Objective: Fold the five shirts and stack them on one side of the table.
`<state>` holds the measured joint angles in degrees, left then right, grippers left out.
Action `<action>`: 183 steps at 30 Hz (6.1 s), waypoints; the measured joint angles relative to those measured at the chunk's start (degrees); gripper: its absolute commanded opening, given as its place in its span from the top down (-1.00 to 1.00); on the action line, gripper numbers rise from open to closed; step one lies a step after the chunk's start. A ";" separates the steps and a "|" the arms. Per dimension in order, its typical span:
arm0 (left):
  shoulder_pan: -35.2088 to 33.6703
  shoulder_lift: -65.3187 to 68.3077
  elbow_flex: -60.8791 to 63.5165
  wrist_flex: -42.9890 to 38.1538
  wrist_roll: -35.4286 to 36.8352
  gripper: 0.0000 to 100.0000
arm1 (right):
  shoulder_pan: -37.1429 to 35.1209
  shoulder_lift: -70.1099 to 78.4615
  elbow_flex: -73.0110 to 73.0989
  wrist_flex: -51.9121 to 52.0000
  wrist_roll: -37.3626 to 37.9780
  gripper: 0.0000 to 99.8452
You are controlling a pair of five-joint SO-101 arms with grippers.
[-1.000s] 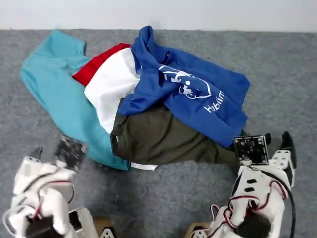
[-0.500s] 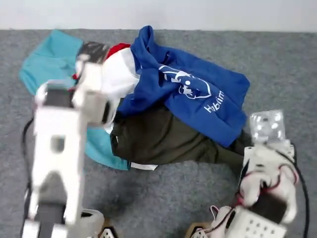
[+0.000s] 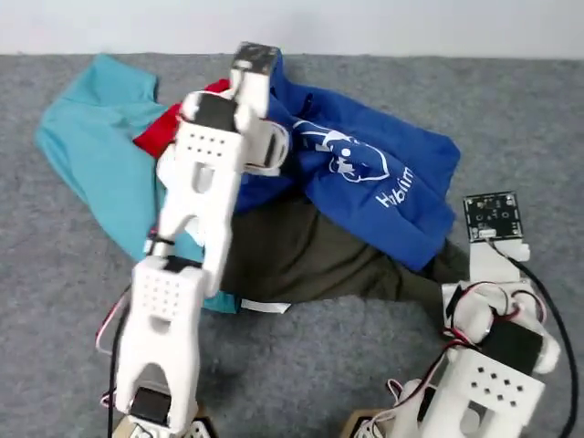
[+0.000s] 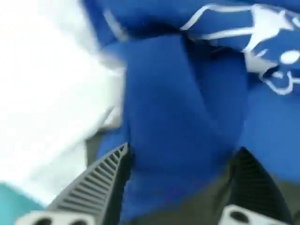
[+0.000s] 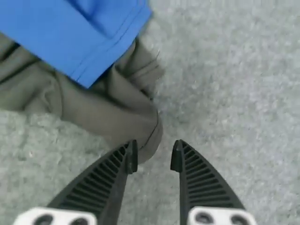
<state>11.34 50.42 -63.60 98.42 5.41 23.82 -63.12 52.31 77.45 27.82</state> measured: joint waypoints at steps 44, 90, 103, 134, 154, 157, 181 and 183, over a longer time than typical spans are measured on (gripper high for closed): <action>-73.58 -3.08 -29.80 -35.69 -31.74 0.97 | 0.00 0.09 5.01 6.51 0.00 0.73; -64.70 0.79 -18.20 0.53 -2.81 0.85 | 0.00 0.26 5.27 6.51 0.00 0.72; -71.38 4.13 -3.43 0.53 -0.53 0.36 | 0.00 0.35 5.27 6.51 0.00 0.72; -39.74 -32.79 28.48 0.53 -8.62 0.29 | 0.00 0.35 5.27 6.51 0.00 0.72; -4.66 -25.67 65.32 -6.59 1.67 0.99 | 0.18 0.35 5.27 6.51 0.00 0.72; -4.13 -22.68 65.05 -8.09 1.67 0.98 | 0.18 0.35 5.27 6.51 0.00 0.72; -42.46 -34.81 2.46 -9.14 -11.52 0.97 | 0.18 0.26 5.27 6.51 0.00 0.73; -48.62 -34.81 2.46 -11.60 -11.87 0.97 | 0.18 0.26 5.27 6.51 0.00 0.73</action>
<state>-37.27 15.60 -61.14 86.81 -6.46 24.00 -62.86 57.58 83.96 27.82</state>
